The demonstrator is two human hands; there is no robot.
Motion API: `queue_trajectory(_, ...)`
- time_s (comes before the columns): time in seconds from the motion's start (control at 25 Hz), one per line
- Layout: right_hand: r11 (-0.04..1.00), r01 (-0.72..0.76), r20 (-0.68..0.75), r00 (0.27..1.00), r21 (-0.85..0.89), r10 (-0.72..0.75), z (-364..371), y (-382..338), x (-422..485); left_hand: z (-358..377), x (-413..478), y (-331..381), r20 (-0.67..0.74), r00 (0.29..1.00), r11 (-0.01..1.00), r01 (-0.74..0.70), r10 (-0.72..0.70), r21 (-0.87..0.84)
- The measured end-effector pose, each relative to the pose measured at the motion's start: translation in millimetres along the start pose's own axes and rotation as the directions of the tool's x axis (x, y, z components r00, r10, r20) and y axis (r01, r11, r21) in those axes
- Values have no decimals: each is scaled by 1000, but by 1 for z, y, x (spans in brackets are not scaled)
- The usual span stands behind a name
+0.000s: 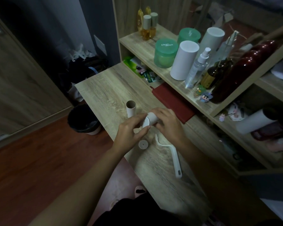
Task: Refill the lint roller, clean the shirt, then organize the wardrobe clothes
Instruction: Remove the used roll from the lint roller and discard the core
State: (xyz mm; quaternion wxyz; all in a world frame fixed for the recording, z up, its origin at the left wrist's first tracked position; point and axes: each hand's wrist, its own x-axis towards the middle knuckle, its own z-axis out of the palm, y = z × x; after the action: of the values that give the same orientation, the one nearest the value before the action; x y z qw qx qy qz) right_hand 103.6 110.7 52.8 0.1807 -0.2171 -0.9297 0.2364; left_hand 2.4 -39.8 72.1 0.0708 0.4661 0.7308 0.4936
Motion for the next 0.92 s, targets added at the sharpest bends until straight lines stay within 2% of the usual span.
queue_trajectory(0.32,999,-41,7,999,-13,41,4,1,2,2,-4,0,-140,990,999,-25,31,49)
queue_trajectory(0.44,998,-55,5,998,-23,55,3,7,0,-2,-8,-14,-165,980,994,105,-109,-34)
queue_trajectory(0.52,998,-51,-9,999,-28,51,1,11,-2,-2,-12,-33,-103,962,967,252,-254,-29)
queue_trajectory(0.6,997,-44,-15,999,-62,43,1,15,-4,3,-16,-55,71,932,932,347,-355,108)
queue_trajectory(0.68,994,-46,-34,999,-96,43,2,18,-6,11,-18,-71,228,884,905,360,-409,227)
queue_trajectory(0.72,993,-49,-48,998,-111,44,2,20,-8,16,-17,-76,261,866,894,360,-427,268)
queue_trajectory(0.92,985,-64,-88,995,-161,50,2,25,-13,31,-18,-100,303,860,889,304,-411,343)
